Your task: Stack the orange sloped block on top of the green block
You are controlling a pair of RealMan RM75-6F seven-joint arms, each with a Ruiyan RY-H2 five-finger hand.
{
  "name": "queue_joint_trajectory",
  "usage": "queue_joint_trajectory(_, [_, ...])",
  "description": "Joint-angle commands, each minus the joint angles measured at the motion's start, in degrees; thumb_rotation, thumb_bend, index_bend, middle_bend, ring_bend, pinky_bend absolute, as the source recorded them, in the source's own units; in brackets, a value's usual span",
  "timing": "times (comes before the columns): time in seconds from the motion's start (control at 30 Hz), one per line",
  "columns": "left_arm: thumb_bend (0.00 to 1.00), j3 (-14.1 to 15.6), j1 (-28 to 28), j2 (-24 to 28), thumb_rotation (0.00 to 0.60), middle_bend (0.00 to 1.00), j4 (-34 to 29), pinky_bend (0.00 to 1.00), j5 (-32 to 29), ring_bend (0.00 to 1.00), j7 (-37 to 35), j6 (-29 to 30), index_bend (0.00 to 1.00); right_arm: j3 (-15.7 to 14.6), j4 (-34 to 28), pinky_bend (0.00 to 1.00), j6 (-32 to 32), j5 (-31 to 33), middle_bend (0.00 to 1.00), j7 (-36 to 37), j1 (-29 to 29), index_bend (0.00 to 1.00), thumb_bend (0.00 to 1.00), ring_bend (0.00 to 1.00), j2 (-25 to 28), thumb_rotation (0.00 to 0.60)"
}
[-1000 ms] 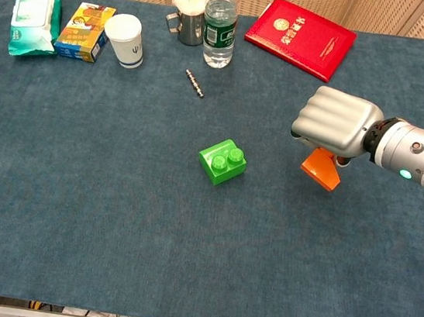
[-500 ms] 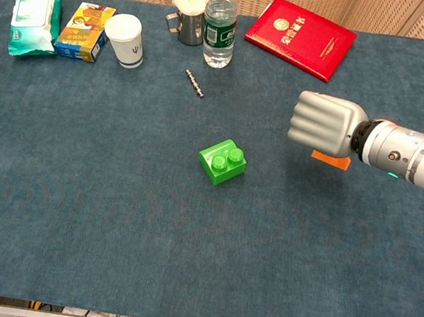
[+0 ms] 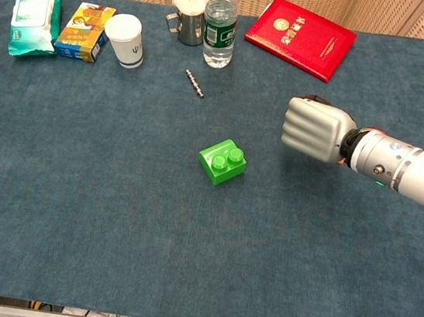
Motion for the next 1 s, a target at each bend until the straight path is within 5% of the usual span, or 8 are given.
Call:
queue_joint_trajectory(0.03, [0.21,-0.01,0.04,0.01,0.6,0.0,0.08,0.0,-0.02,0.01,-0.09,0.05,0.0,-0.26,0.65,1.0,0.18,0.35,1.0,-0.6,-0.42,0.61,0.27,1.0,-0.52,0.6])
queue_joint_trajectory(0.73, [0.21,-0.01,0.27,0.19,0.6,0.0,-0.17,0.0,0.27,0.01,0.01,0.52,0.0,1.64,-1.15,1.0,2.83,-0.68,1.0,3.13,-1.67,0.31,0.15,1.0,-0.29,0.6])
queue_joint_trajectory(1.0, [0.21,-0.09,0.36,0.49,0.6,0.0,-0.58,0.0,0.34,0.01,0.26,0.81,0.0,4.04,-5.76,0.99,5.55,-2.52,0.92,16.59,-3.27,0.3,0.01,0.88,3.61,0.6])
